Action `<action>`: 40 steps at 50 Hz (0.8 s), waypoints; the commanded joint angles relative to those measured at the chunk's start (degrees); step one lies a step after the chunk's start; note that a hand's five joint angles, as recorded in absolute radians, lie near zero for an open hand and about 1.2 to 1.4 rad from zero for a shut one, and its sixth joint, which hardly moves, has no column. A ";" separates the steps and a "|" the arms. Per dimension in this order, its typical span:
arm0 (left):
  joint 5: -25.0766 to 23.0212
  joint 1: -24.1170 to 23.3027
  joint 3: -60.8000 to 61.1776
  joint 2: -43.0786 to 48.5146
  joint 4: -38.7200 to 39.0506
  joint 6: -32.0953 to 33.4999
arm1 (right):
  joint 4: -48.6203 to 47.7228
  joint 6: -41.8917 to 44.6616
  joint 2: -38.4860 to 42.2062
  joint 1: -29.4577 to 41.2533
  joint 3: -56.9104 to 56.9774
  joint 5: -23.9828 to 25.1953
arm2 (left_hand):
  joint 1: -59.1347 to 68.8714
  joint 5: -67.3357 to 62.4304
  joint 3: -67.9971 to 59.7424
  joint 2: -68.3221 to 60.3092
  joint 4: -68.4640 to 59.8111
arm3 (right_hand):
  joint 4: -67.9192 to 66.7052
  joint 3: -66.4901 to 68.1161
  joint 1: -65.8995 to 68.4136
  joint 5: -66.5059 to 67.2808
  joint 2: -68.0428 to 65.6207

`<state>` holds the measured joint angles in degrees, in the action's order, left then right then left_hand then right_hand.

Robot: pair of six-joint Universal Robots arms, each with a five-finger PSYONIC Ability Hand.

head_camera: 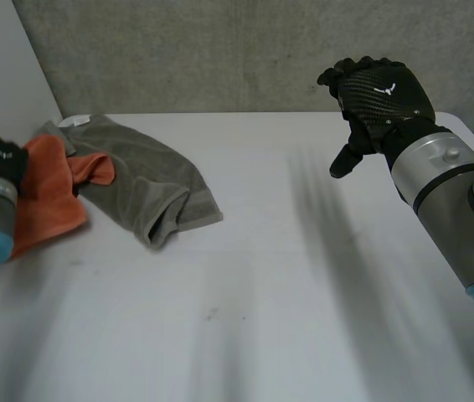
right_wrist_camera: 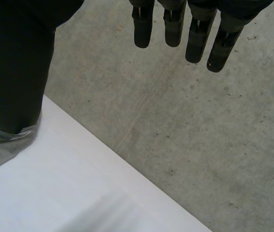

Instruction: Fold the laundry.

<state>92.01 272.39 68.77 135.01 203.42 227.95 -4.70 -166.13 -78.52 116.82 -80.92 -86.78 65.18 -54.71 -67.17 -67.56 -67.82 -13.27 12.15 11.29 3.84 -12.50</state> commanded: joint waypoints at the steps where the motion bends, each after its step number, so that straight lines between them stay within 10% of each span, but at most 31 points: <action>1: 4.31 -8.10 1.98 -14.14 4.61 -11.46 | -0.13 0.20 -0.06 -0.10 -0.03 -0.05 | 14.82 -15.29 -12.83 -12.44 -12.18 | 3.27 -2.15 -1.29 -3.84 2.50; 18: -2.97 -40.80 9.19 -27.96 -11.02 -42.50 | -0.31 0.20 -0.67 -1.07 1.20 -0.14 | 14.82 -15.29 -12.83 -12.44 -12.18 | 3.27 -2.15 -1.29 -3.84 2.50; 25: -6.66 -45.89 10.25 -22.86 -16.83 -44.96 | -0.31 0.11 -0.76 -2.74 1.47 -0.05 | -48.01 47.53 50.00 50.39 50.64 | 3.27 -2.15 -1.29 -3.84 2.50; 40: -9.04 -26.93 10.25 -25.85 -15.87 -44.43 | 0.74 1.77 0.03 -1.95 1.03 2.32 | -55.18 54.71 57.17 57.56 57.82 | 3.27 -2.15 -1.29 -3.84 2.50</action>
<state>82.79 236.04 78.81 110.17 186.45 183.15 -4.55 -165.78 -79.16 113.95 -79.29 -86.25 11.09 -2.87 -11.98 -11.57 -11.55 -13.27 12.15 11.29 3.84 -12.50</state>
